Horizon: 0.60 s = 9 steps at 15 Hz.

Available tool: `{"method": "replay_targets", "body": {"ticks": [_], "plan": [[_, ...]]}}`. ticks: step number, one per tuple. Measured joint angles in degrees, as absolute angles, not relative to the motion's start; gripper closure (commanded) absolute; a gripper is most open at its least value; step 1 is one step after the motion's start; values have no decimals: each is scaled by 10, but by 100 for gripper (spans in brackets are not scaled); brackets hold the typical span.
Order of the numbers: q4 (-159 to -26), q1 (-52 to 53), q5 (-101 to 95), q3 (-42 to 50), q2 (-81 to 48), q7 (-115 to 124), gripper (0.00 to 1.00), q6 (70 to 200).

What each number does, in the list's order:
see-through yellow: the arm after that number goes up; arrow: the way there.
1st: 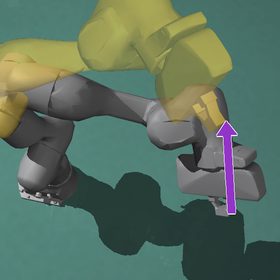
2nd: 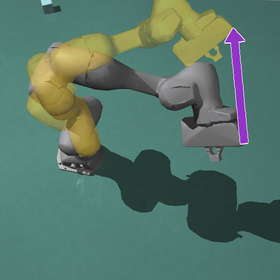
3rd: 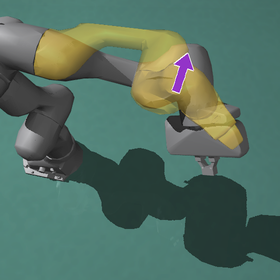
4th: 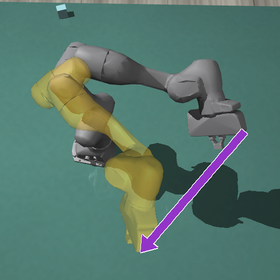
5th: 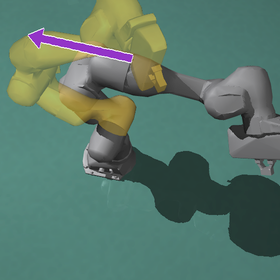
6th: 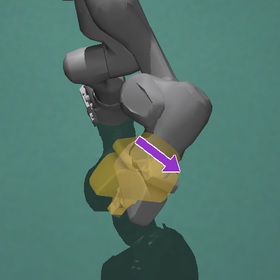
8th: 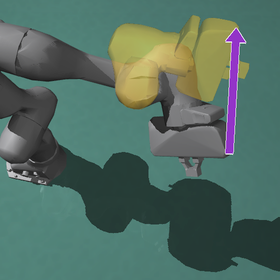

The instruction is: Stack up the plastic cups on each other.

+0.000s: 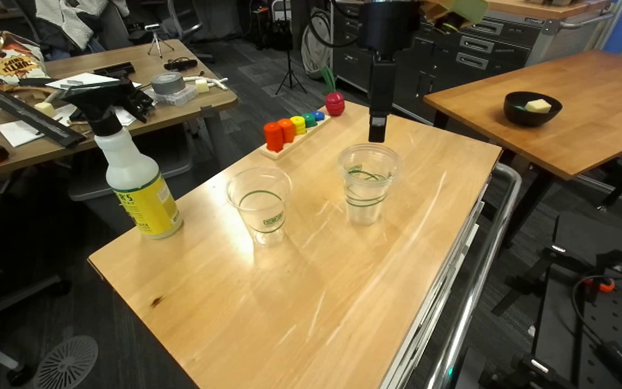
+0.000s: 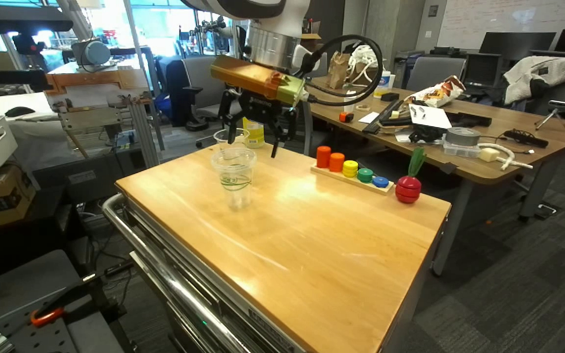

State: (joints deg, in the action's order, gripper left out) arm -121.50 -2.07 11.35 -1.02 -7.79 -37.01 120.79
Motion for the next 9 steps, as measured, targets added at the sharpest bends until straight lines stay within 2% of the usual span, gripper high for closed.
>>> {"method": "replay_targets", "body": {"ticks": [7,8,9], "plan": [[-1220,-21,110,-10,-92,-365,0,1208],[-1220,-21,108,-10,-94,-364,17,1208],[-1220,-21,107,-10,-97,-363,28,1208]]}}
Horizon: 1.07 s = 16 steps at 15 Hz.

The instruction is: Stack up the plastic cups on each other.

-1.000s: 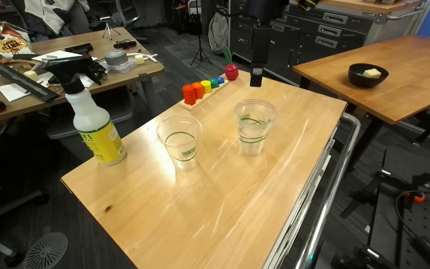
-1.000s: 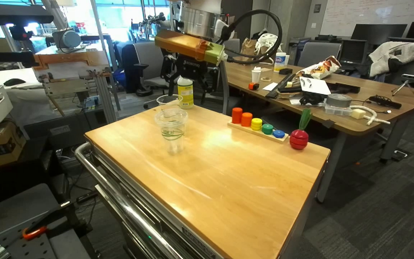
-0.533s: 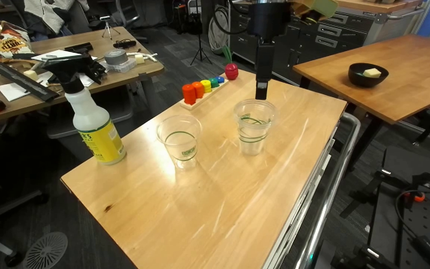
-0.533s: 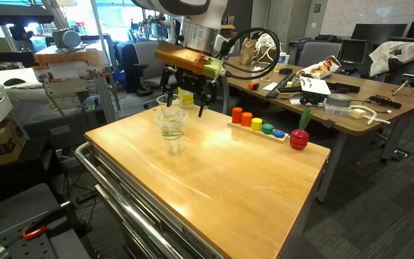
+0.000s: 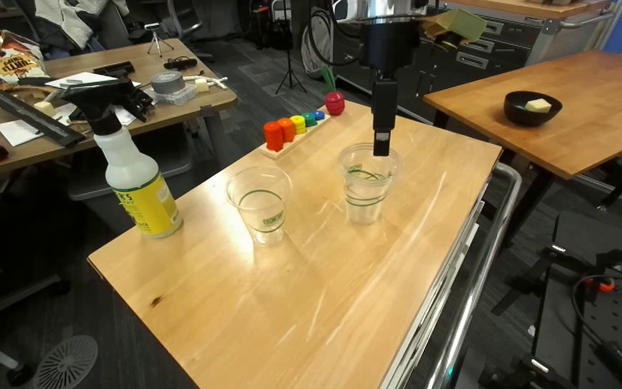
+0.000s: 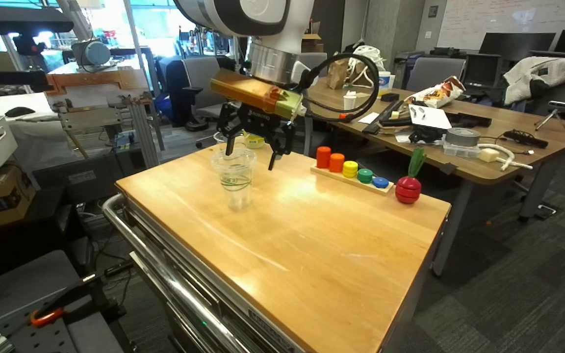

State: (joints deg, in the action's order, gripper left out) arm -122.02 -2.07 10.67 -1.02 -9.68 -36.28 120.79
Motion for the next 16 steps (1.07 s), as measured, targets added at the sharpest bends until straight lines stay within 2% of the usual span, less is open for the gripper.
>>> {"method": "replay_targets", "body": {"ticks": [8,12,13,16], "plan": [[-1220,-21,106,-12,-105,-363,89,1208],[-1220,-21,105,-12,-108,-363,95,1208],[-1220,-21,105,-12,-108,-363,91,1208],[-1220,-21,105,-12,-108,-362,91,1208]]}}
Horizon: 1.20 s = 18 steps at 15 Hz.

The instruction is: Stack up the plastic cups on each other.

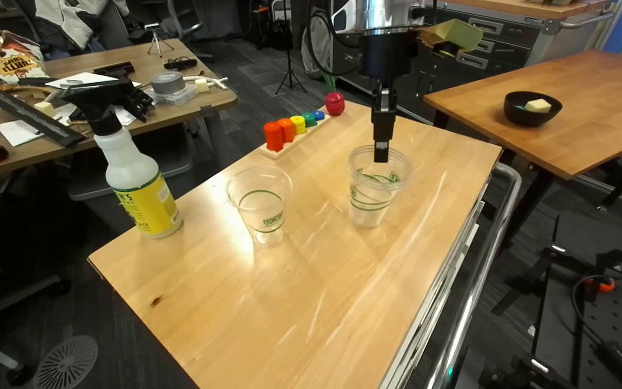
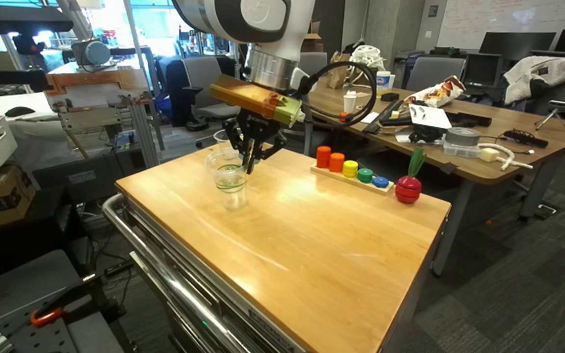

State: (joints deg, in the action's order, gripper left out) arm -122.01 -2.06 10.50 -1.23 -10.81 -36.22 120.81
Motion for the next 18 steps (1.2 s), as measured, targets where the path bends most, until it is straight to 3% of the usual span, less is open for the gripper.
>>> {"method": "replay_targets", "body": {"ticks": [8,18], "plan": [[-1193,-3,72,-24,-77,-274,92,1200],[-1051,52,13,-54,-65,-130,92,1085]]}}
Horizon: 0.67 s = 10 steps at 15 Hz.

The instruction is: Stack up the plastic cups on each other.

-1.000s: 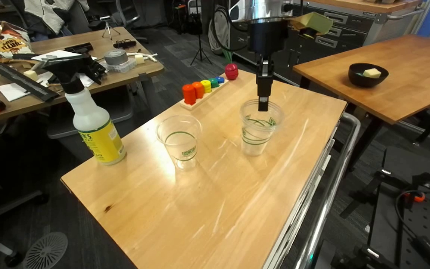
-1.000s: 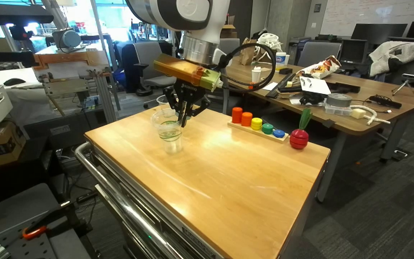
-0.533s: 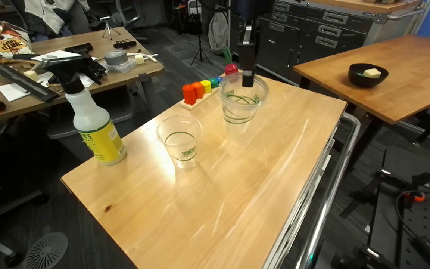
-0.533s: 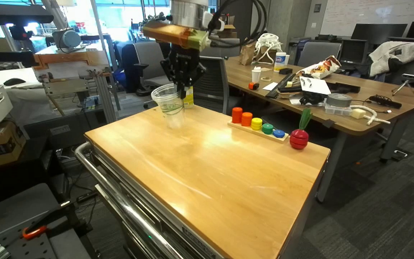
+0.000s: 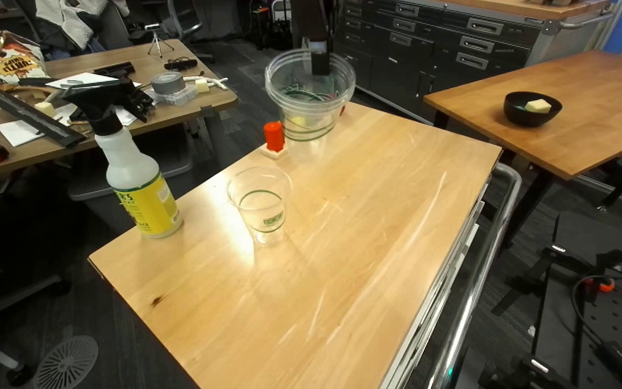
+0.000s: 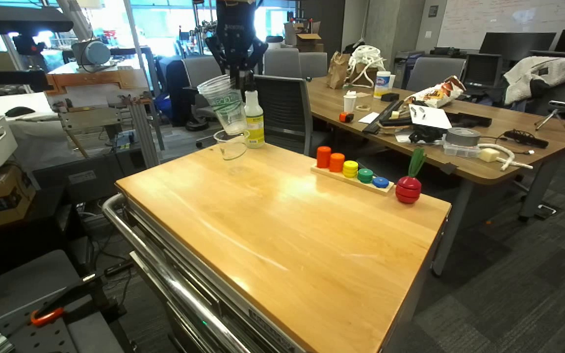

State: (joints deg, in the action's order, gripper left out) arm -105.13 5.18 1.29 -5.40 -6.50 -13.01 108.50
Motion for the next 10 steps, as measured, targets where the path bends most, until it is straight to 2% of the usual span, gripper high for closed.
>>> {"method": "replay_targets", "body": {"ticks": [10], "plan": [[-938,59,37,-61,-182,-109,92,1052]]}}
